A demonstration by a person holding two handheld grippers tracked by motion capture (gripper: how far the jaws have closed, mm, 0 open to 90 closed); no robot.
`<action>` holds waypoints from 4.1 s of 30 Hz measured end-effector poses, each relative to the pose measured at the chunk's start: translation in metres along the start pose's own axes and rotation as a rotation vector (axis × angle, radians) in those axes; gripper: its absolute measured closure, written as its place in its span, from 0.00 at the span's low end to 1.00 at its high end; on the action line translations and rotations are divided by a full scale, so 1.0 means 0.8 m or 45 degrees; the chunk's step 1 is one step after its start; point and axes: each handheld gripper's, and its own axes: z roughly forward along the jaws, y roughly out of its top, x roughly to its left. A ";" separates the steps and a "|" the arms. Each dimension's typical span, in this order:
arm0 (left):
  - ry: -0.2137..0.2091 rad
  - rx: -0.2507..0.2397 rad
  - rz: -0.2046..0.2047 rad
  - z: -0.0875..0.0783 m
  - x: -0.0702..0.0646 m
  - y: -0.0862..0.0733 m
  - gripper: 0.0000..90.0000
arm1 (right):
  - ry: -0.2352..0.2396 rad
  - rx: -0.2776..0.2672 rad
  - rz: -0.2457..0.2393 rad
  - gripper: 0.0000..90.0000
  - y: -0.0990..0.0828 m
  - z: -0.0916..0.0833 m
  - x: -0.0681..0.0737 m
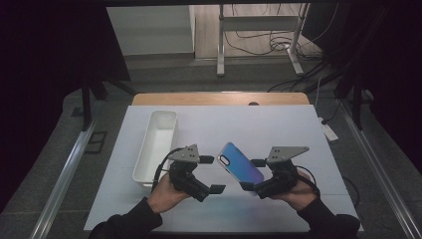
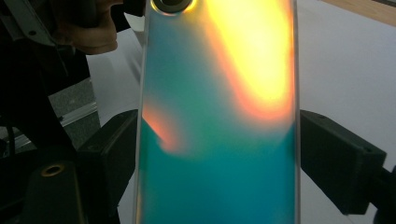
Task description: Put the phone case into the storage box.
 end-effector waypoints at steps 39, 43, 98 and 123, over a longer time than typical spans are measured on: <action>-0.299 -0.003 -0.050 -0.002 0.014 0.003 0.85 | 0.094 0.007 -0.050 0.18 0.001 0.005 0.009; -0.339 -0.001 -0.043 -0.001 0.014 0.002 0.87 | 0.120 0.017 -0.050 0.18 0.000 0.006 0.010; -0.197 0.143 0.032 -0.002 0.011 0.005 0.98 | 0.064 0.199 -0.025 0.08 -0.018 0.024 0.009; 0.029 0.161 0.001 -0.027 0.028 0.014 0.98 | -0.148 0.252 0.006 0.01 -0.035 -0.002 0.013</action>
